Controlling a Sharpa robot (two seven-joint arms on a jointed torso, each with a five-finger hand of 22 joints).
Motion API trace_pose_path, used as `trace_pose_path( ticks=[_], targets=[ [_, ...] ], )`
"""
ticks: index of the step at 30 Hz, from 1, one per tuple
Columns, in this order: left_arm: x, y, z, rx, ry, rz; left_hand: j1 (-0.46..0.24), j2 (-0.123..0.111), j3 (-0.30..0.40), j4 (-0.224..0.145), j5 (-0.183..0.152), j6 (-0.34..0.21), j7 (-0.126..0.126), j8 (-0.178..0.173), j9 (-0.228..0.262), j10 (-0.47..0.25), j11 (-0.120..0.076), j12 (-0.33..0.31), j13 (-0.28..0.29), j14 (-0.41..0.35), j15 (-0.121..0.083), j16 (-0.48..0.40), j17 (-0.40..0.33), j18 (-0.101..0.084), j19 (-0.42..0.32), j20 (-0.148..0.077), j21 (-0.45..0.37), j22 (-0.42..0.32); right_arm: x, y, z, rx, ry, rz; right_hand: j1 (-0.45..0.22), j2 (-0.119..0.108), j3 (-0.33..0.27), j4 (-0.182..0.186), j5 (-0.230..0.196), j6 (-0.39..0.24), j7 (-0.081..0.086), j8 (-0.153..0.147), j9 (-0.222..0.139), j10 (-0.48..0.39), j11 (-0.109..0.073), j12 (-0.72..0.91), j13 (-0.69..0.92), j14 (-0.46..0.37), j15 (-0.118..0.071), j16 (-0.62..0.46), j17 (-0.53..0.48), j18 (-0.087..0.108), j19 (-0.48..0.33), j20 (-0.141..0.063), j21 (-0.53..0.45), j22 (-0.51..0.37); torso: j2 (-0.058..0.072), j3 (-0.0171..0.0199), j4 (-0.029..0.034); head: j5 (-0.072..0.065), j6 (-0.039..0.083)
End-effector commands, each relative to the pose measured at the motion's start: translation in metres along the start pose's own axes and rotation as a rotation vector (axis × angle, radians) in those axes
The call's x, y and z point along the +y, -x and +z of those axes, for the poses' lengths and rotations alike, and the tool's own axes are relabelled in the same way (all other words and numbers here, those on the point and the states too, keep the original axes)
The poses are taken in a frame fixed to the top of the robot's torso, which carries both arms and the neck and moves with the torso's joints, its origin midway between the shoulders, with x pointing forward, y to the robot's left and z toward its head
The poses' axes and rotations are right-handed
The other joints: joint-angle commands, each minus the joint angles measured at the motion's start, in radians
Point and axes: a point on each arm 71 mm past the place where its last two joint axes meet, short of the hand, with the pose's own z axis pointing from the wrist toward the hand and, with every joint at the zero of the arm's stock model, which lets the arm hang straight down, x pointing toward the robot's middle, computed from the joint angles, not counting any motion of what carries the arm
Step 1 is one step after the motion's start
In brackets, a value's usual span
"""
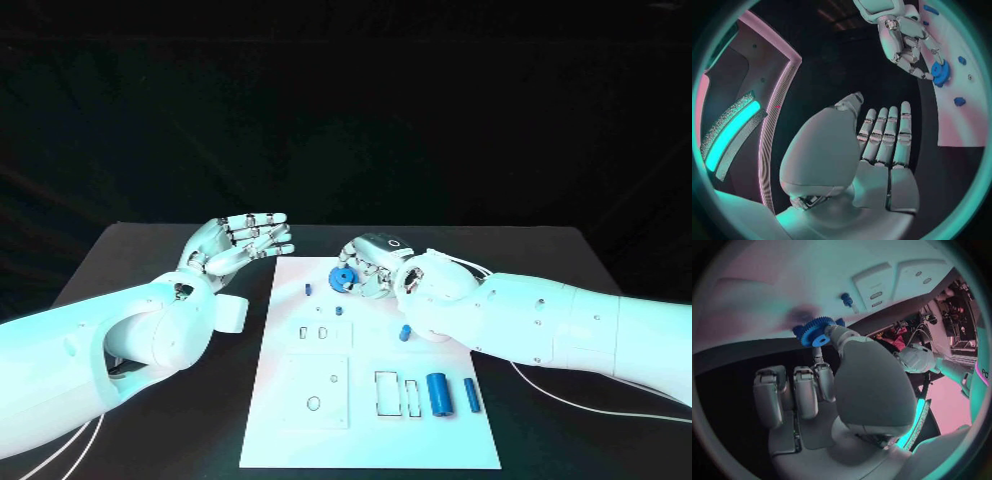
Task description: Assemble the parts on the task board
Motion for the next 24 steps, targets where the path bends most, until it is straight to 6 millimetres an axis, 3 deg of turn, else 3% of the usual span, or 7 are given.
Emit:
trace_pose_path(
  ticks=[1,3,10,19,24],
  targets=[
    [-0.001,-0.003,0.001,0.023,-0.008,-0.007,0.001,-0.009,0.005,-0.001,-0.004,-0.005,0.048,-0.004,-0.001,-0.002,0.002,-0.006,-0.001,-0.004,0.001,-0.006,0.001,0.01,-0.001,0.002,-0.001,-0.002,0.001,-0.004,0.001,0.015,0.003,-0.02,-0.002,0.005,0.006,0.001,0.003,0.018,-0.014,0.013,0.004,0.003,0.0,0.002,0.084,0.087,-0.009,0.0,0.18,-0.013,0.104,-0.009,0.003,0.26,-0.001,0.0002,-0.0002,0.001,-0.006],
    [-0.001,-0.003,0.001,0.023,-0.008,-0.007,0.001,-0.009,0.005,-0.001,-0.004,-0.005,0.048,-0.004,-0.001,-0.002,0.002,-0.006,-0.001,-0.004,0.001,-0.006,0.001,0.01,-0.001,0.002,-0.001,-0.002,0.001,-0.005,0.002,0.022,0.003,-0.02,-0.002,0.005,0.006,0.001,0.003,0.018,-0.014,0.013,0.004,0.003,0.0,0.002,0.084,0.087,-0.009,0.0,0.18,-0.013,0.104,-0.009,0.003,0.26,-0.002,-0.0005,0.0,-0.001,-0.012],
    [-0.001,-0.003,0.001,0.023,-0.007,-0.007,0.0,-0.009,0.005,-0.001,-0.004,-0.005,0.048,-0.004,-0.001,-0.002,0.002,-0.006,-0.001,-0.004,0.001,-0.006,0.001,0.01,-0.001,0.002,-0.001,-0.002,0.002,-0.011,0.004,0.035,-0.001,-0.02,-0.012,0.001,0.012,-0.001,0.005,0.015,-0.012,0.011,0.003,0.002,0.002,0.001,0.084,0.087,-0.008,0.0,0.178,-0.013,0.103,-0.009,0.001,0.259,-0.002,0.0015,-0.002,0.005,-0.009],
    [-0.001,-0.003,0.001,0.025,-0.006,-0.008,0.0,-0.009,0.005,-0.001,-0.004,-0.005,0.048,-0.004,-0.001,-0.002,0.002,-0.006,-0.001,-0.004,0.001,-0.006,0.001,0.01,-0.001,0.002,-0.001,-0.002,0.001,-0.016,0.008,0.043,-0.018,-0.025,-0.024,-0.005,0.017,-0.005,0.004,0.008,-0.01,0.007,0.001,-0.005,0.004,-0.006,0.076,0.086,-0.007,-0.001,0.175,-0.011,0.099,-0.008,-0.003,0.255,-0.002,0.0006,-0.0005,0.004,-0.008],
    [-0.001,-0.003,0.001,0.023,-0.006,-0.007,0.0,-0.009,0.005,-0.001,-0.004,-0.005,0.048,-0.004,-0.001,-0.002,0.002,-0.006,-0.001,-0.004,0.001,-0.006,0.001,0.01,-0.001,0.002,-0.001,-0.002,0.0,-0.017,0.01,0.037,-0.025,-0.027,-0.042,-0.015,0.03,-0.018,-0.006,-0.021,0.001,-0.011,-0.007,-0.017,0.012,-0.018,0.064,0.086,0.0,-0.002,0.174,-0.01,0.097,-0.004,-0.006,0.252,-0.002,0.0003,-0.0018,0.006,-0.006]
  ],
)
